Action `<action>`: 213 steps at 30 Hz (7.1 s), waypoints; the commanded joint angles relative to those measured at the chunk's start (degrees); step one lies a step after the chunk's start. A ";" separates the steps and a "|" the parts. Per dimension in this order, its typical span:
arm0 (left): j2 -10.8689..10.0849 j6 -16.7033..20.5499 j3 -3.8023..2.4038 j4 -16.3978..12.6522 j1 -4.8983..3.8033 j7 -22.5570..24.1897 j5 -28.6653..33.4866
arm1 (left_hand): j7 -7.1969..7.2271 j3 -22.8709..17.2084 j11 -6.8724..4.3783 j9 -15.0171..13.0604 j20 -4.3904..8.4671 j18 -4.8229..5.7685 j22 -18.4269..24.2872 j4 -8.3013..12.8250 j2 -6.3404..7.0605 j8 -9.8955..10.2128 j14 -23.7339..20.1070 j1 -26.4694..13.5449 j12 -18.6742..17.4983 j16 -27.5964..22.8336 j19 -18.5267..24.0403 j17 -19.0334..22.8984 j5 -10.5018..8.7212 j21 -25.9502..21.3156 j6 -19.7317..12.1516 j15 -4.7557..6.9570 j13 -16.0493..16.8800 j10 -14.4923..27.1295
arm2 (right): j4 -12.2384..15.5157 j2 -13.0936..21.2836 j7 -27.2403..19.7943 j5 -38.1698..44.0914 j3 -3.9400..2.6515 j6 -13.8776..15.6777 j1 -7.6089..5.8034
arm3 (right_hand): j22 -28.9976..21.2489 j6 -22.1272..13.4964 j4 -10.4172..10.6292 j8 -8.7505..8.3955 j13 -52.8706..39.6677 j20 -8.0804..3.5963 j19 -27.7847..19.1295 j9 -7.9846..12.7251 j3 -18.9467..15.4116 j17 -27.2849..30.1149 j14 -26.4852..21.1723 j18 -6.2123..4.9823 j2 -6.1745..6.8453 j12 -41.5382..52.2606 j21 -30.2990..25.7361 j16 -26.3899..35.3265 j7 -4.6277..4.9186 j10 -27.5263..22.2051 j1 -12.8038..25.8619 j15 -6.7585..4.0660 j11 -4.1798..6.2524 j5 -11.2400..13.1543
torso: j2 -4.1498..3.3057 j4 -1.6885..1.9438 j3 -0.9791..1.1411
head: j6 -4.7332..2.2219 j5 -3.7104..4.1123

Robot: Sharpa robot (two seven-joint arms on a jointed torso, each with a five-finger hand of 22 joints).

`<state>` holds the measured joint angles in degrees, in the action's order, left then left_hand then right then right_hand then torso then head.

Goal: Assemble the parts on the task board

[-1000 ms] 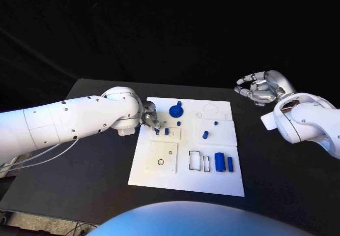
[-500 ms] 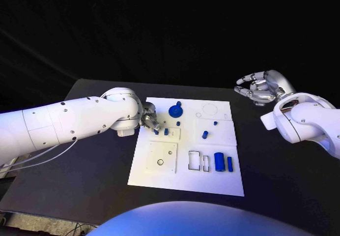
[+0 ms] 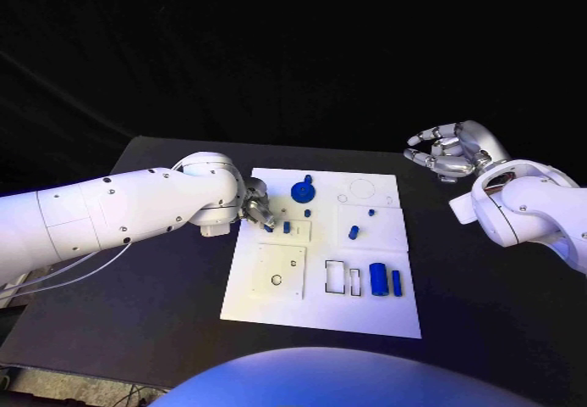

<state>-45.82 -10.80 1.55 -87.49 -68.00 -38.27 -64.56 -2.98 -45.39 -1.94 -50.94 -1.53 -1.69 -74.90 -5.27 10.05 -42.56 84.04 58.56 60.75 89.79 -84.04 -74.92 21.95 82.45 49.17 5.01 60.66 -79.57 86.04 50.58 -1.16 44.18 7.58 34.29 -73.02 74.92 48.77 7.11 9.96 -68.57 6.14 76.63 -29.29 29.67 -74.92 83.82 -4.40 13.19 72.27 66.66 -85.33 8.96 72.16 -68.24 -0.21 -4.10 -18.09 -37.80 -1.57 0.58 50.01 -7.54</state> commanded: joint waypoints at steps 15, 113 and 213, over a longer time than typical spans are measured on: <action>1.19 -2.57 0.09 1.23 0.07 -0.49 0.17 | 1.23 -6.31 -0.04 -6.65 0.51 0.03 -12.90 5.90 -0.83 -0.81 5.96 -1.47 -0.32 0.21 -2.75 -15.08 -1.43 0.31 0.79 0.54 -0.46 -0.23 | 0.13 -0.03 -0.10 0.36 0.00 -0.53 0.03 | 3.01 -0.40 0.06 0.28 0.05 0.14 -0.39 -0.06 0.32 -5.17 3.09 -1.04 0.18 0.24 -0.35 0.23 -0.10 -0.47 0.42 0.32 -0.04 0.02 | 0.03 -0.04 0.10 | -0.01 -0.14; -1.91 24.09 -0.61 -0.60 -0.11 24.47 3.47 | -3.37 28.54 4.03 4.25 -3.12 -4.55 -5.28 -11.52 3.04 4.21 -1.36 9.83 -14.36 -14.24 8.98 -2.15 -3.81 -27.31 -11.47 -3.50 -18.45 21.25 | 0.00 0.10 -0.47 0.14 0.00 0.03 0.11 | 2.94 -0.67 0.34 0.44 0.43 0.17 -0.47 -0.12 -0.03 -5.02 3.04 -1.09 0.18 0.16 -0.72 0.35 -0.10 -0.70 1.77 0.35 -0.08 1.09 | 0.03 0.01 0.04 | -0.29 0.77; 10.77 16.62 2.80 13.06 1.37 38.61 -32.65 | -4.20 6.50 5.54 24.35 -4.05 -4.40 -6.96 0.25 3.66 28.32 -3.77 24.18 -53.95 -13.32 9.66 9.78 -18.58 -25.47 9.48 -4.71 -51.22 9.49 | 0.28 -0.45 -0.84 0.57 0.03 -0.11 0.23 | 0.30 -1.03 -0.81 1.08 15.27 0.15 -3.65 -0.40 1.23 -0.48 1.20 -2.19 -0.04 -12.95 -6.71 3.34 -0.12 -11.04 1.78 0.31 -0.01 0.80 | 0.06 0.04 0.00 | -0.28 2.00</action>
<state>-34.94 4.76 4.25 -74.42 -66.79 0.26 -98.26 -6.75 -38.89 3.58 -26.71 -5.44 -7.06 -74.92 -5.27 13.69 -14.49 80.06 83.30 7.09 76.32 -74.24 -65.24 2.99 56.75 58.69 0.39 9.43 -69.75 86.23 50.17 -1.50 44.20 7.62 34.38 -72.83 74.94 47.96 6.24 10.85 -53.32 6.25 73.46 -29.61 30.53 -74.91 83.83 -6.17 13.20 59.54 60.22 -82.22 8.88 61.32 -66.89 -0.21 -4.11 -17.20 -37.77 -1.53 0.58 49.77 -5.49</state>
